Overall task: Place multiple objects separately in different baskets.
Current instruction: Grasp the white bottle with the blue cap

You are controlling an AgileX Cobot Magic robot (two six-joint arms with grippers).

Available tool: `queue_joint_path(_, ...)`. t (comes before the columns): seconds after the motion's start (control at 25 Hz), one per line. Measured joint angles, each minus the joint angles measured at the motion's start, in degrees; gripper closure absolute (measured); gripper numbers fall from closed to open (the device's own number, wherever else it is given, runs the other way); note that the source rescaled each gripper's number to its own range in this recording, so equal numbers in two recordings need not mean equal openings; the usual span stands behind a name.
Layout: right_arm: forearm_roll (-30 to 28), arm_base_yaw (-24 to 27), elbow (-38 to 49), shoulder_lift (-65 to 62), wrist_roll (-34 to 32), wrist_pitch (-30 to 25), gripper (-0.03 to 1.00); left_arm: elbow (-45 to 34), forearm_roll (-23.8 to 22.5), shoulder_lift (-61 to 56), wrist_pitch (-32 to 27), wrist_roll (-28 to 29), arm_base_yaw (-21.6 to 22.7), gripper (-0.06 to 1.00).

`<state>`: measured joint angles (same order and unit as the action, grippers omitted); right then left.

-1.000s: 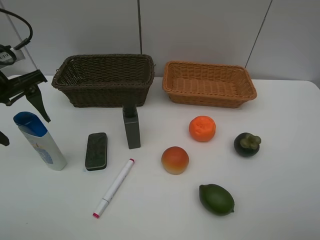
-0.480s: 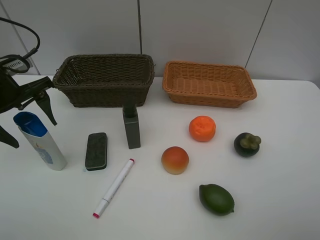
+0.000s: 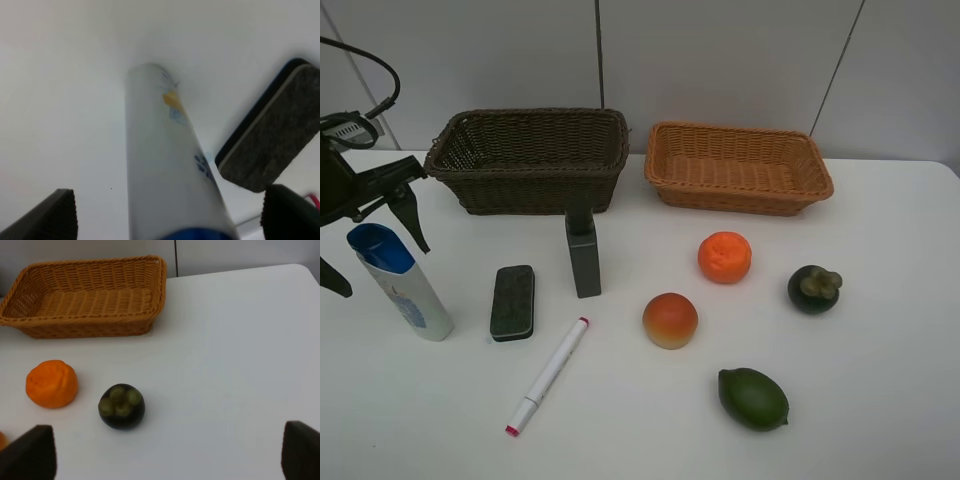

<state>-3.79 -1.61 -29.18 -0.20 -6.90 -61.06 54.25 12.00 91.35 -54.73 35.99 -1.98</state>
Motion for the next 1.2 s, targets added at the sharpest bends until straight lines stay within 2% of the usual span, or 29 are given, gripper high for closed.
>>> queue_joint_path(0.52, 0.0, 0.0, 0.0, 0.0, 0.0, 0.0, -0.03, 0.0, -0.7, 4.4, 0.0, -1.7, 0.0, 0.06)
queue_joint_path(0.6, 0.0, 0.0, 0.0, 0.0, 0.0, 0.0, -0.03, 0.0, -0.7, 4.4, 0.0, -1.7, 0.0, 0.13)
queue_joint_path(0.68, 0.0, 0.0, 0.0, 0.0, 0.0, 0.0, -0.03, 0.0, -0.6, 4.4, 0.0, -1.7, 0.0, 0.28)
queue_joint_path(0.76, 0.0, 0.0, 0.0, 0.0, 0.0, 0.0, -0.03, 0.0, -0.6, 4.4, 0.0, -1.7, 0.0, 0.5)
queue_joint_path(0.84, 0.0, 0.0, 0.0, 0.0, 0.0, 0.0, -0.03, 0.0, -0.8, 4.4, -0.1, -1.8, 0.0, 0.62)
queue_joint_path(1.04, 0.0, 0.0, 0.0, 0.0, 0.0, 0.0, -0.03, 0.5, -0.8, 4.5, -1.1, -3.4, 0.0, 0.62)
queue_joint_path(1.2, 0.0, 0.0, 0.0, 0.0, 0.0, 0.0, -0.03, 3.3, 0.3, 3.9, -4.5, -7.1, 0.0, 0.62)
